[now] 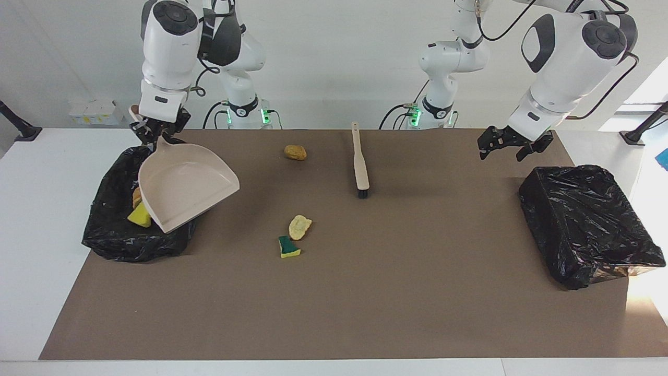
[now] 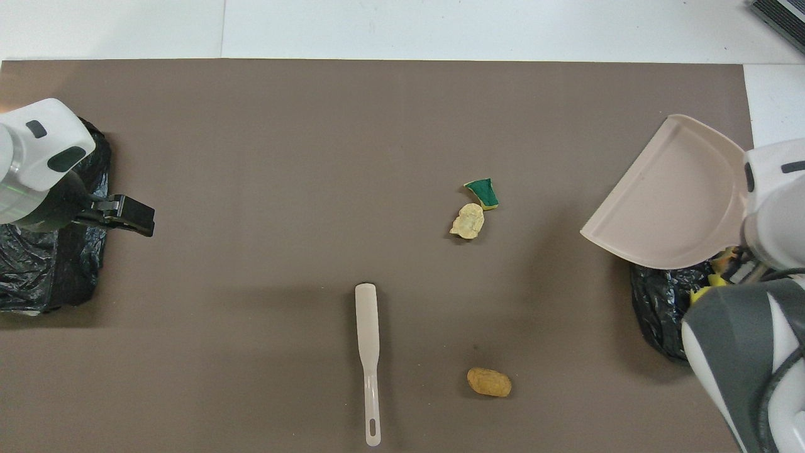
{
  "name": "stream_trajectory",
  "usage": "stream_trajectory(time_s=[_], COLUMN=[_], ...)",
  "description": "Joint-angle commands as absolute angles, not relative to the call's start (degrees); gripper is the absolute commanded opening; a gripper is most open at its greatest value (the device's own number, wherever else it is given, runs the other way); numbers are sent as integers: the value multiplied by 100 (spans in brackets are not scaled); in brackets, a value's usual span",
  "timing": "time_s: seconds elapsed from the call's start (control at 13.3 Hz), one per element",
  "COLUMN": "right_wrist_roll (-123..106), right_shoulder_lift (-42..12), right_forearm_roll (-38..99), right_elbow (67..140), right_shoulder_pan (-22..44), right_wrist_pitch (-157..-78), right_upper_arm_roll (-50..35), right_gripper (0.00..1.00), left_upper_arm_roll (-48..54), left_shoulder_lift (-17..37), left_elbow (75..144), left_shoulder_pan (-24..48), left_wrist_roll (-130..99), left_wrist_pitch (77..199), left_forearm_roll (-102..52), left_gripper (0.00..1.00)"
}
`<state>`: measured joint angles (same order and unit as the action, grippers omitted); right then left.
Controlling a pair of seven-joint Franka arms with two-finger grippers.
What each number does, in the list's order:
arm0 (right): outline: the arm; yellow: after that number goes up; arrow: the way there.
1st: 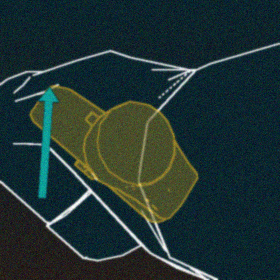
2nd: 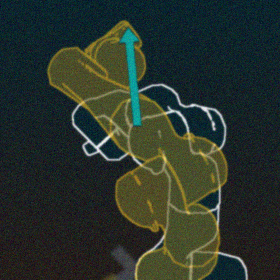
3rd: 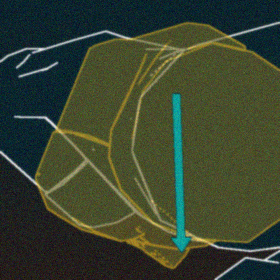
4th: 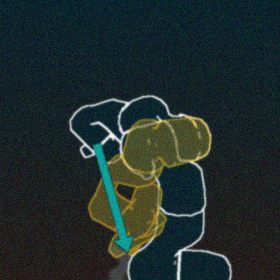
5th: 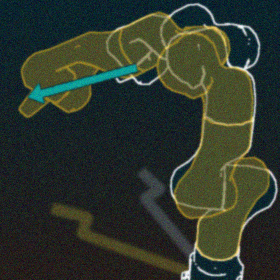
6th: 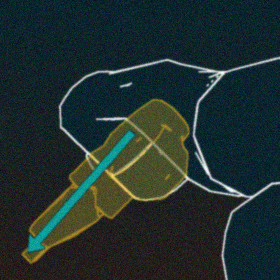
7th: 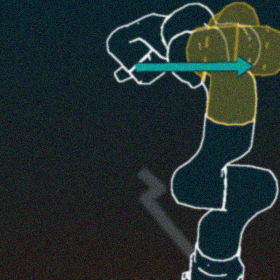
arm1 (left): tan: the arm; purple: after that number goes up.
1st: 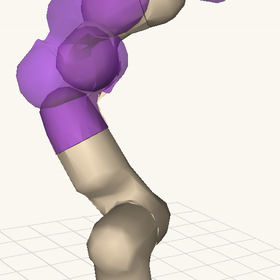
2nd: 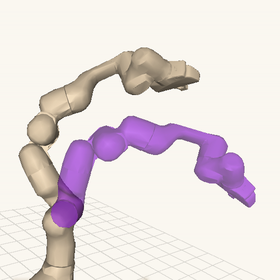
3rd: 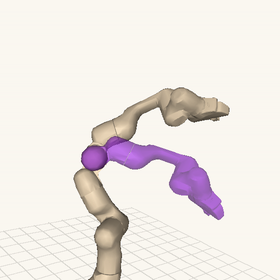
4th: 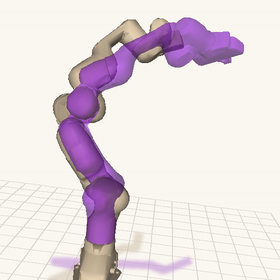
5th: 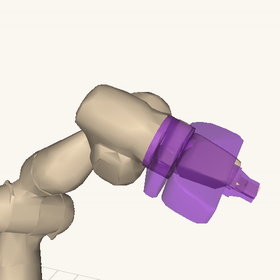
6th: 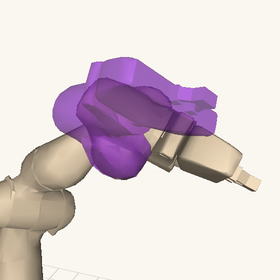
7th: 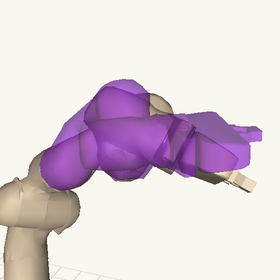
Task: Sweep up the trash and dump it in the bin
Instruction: 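Tip the dustpan over the black bag with the right gripper, then bring the empty dustpan back and lower it near the green sponge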
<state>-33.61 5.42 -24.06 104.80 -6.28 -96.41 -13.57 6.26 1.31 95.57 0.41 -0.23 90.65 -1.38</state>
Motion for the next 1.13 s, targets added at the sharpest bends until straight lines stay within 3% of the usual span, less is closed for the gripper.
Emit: stream_trajectory(time_s=[0.0, 0.53, 1.05], right_wrist_roll=[-2307, 401, 2562], right_shoulder_lift=[-429, -2511, -4006], right_forearm_roll=[-1944, -1749, -1749], right_elbow=[9414, 7271, 6363], right_shoulder_pan=[-327, 851, 1721], right_wrist_pitch=[-9334, -9509, -10299], right_upper_arm_roll=[-1380, -1380, -1441], right_gripper=[0, 0, 0], left_upper_arm_roll=[668, 467, 246], left_shoulder_lift=[35, 44, -140], left_elbow=[9677, 9685, 9501], left_shoulder_pan=[-26, 122, 185], left_wrist_roll=[53, 61, 184], left_wrist_pitch=[9176, 9167, 9158], left_forearm_roll=[-44, -44, -44], left_gripper=[100, 100, 100])
